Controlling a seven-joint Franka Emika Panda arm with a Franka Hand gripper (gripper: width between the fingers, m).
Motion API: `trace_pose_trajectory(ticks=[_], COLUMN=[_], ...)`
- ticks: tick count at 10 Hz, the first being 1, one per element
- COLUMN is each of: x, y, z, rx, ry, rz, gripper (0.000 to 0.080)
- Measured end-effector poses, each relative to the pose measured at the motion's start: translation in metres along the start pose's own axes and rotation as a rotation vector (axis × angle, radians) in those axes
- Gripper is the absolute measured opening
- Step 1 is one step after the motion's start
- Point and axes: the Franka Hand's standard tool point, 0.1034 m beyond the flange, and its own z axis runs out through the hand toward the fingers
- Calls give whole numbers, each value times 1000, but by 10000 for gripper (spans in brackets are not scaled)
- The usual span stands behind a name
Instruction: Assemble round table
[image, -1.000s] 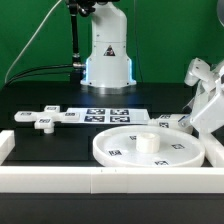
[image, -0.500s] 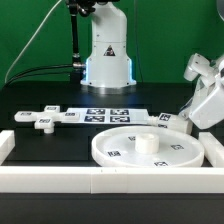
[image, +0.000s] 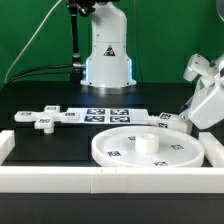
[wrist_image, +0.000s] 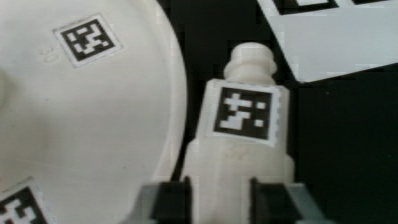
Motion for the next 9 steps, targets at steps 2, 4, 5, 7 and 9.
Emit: trace_pose_trajectory(ticks=[2, 4, 5, 7, 9], x=[-5, -4, -4, -3, 2], y=[6, 5, 5, 5, -2], z=[4, 4, 5, 5, 8], rx=[0, 0, 1, 0, -3], ry=[3, 2, 2, 2, 1], rz=[105, 98, 98, 117, 164], gripper=[362, 536, 631, 646, 649])
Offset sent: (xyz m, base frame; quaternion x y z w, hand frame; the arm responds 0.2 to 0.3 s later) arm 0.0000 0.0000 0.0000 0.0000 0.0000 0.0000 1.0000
